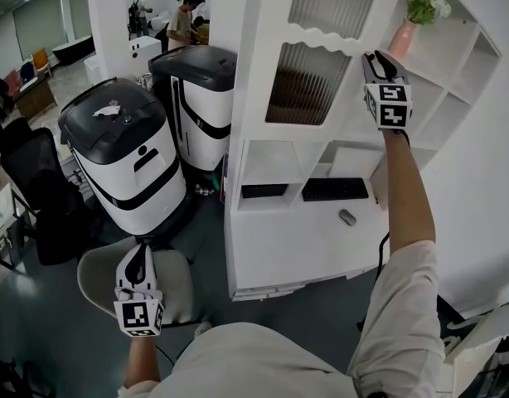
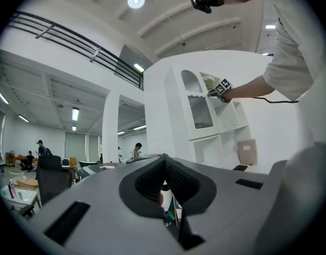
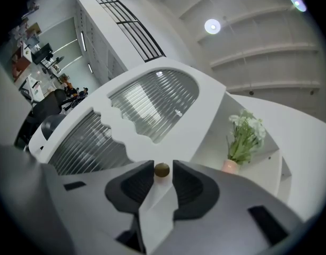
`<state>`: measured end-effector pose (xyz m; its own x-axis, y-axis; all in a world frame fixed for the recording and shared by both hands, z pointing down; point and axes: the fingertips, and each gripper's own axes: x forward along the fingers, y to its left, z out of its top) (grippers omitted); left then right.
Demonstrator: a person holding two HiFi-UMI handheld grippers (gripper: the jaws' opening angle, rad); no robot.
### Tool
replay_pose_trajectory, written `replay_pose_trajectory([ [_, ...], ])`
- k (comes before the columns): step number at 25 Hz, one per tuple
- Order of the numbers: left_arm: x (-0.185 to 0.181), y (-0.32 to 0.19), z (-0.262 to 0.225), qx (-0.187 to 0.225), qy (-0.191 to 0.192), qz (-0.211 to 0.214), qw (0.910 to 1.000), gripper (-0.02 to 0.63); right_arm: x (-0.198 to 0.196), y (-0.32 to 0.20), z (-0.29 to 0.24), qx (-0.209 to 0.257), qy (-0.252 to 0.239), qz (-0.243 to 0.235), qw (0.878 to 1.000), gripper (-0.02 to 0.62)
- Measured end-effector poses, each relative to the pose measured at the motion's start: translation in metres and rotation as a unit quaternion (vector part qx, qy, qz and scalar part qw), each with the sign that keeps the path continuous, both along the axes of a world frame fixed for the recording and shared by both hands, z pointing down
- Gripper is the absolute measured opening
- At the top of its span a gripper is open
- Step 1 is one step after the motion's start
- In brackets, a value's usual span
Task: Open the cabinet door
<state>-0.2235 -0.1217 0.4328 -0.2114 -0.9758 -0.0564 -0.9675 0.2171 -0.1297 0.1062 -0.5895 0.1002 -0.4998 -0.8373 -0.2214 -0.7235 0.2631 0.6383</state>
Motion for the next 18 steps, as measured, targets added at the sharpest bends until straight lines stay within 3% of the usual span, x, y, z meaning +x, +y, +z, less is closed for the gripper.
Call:
replay_pose_trajectory([
  [3, -0.002, 0.001, 0.001, -0.003, 0.001, -0.006, 1.0, -0.002, -0.004, -0.007, 0.004, -0.003, 0.005, 0.003, 1.0, 0.082],
  [11, -0.003, -0.001, 0.007, -0.01, 0.005, -0.009, 0.9999, -0.002, -0.004, -0.008, 0.002, 0.014, -0.004, -0.009, 1.0, 0.084],
  [18, 0.001, -0.007, 0.01, -0.011, 0.009, 0.002, 0.9999, -0.002, -0.002, 0.003, 0.002, 0.036, 0.018, -0.02, 0.999, 0.083],
])
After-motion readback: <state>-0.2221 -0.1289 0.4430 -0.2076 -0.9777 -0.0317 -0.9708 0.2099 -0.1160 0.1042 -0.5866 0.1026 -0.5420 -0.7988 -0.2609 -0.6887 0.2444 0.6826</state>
